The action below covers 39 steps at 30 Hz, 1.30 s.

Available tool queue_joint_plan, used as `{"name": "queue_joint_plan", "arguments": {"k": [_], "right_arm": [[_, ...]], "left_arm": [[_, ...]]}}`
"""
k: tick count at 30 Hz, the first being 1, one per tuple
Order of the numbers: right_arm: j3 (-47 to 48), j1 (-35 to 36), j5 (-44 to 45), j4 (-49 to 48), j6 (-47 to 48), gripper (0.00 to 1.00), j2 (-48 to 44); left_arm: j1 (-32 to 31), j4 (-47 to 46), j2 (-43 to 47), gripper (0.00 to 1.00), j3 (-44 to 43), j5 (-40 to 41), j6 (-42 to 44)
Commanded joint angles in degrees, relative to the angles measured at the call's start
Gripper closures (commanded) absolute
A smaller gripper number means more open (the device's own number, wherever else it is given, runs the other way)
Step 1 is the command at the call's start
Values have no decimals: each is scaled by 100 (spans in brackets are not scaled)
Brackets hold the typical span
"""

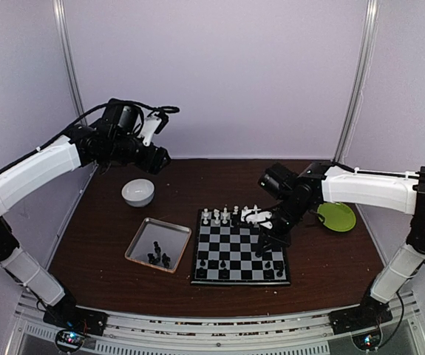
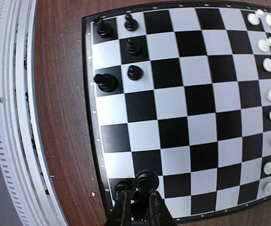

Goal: Set up the chess pieces on the board
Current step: Place the queen at d8.

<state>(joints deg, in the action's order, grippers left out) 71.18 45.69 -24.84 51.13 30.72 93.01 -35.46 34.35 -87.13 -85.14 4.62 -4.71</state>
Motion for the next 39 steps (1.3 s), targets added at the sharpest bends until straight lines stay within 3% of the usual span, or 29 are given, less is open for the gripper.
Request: {"name": "queue_joint_plan", "arguments": {"k": [1,11,23,39], "right_arm": [[-204,300,-212,-296,346,89,-5],[-162,614,-222,-362,299,89,390],[21,223,-378,-300,72,90,112],[-51,553,-418,-345,164,90,480]], "left_arm": [[-14,-136,-84,34,-155,-102,-70],[-14,-93,-131,34,-202,-146,-65],[-16,-71,-93,34,-208,-80,-44],[-16,-41,-170,34,-229,-136,-39]]}}
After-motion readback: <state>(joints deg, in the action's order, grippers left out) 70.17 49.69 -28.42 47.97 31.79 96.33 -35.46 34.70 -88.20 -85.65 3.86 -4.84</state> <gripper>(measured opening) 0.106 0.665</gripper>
